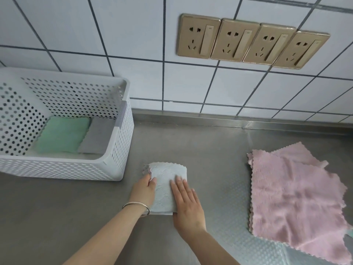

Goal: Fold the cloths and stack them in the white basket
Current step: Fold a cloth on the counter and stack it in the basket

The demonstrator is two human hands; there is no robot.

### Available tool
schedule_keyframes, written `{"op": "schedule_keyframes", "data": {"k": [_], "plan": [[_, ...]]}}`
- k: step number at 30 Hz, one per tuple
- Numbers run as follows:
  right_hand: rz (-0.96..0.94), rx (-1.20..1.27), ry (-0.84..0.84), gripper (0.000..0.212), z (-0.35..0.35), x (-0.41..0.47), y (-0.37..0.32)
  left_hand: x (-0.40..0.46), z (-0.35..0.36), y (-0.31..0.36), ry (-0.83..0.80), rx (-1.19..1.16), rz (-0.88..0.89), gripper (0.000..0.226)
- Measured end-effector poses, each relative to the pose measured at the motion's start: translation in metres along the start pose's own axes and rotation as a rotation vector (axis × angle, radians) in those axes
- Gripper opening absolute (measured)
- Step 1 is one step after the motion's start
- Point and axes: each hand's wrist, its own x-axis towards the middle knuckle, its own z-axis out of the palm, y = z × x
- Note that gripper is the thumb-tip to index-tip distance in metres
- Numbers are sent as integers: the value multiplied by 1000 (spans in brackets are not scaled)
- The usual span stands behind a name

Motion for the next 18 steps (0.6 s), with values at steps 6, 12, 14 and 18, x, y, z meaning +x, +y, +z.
{"op": "schedule_keyframes", "data": {"k": [6,12,14,18], "plan": [[-46,-60,-52,127,25,4,0,7,9,-25,134,-73,-102,49],[-19,-56,-113,92,32,7,0,10,12,-29,225,66,-147,46],[4,-68,-157,103,29,8,-2,12,13,-30,227,113,-143,46],[-49,-164,-383,85,10,11,-8,18,12,-37,242,143,-130,44]]}}
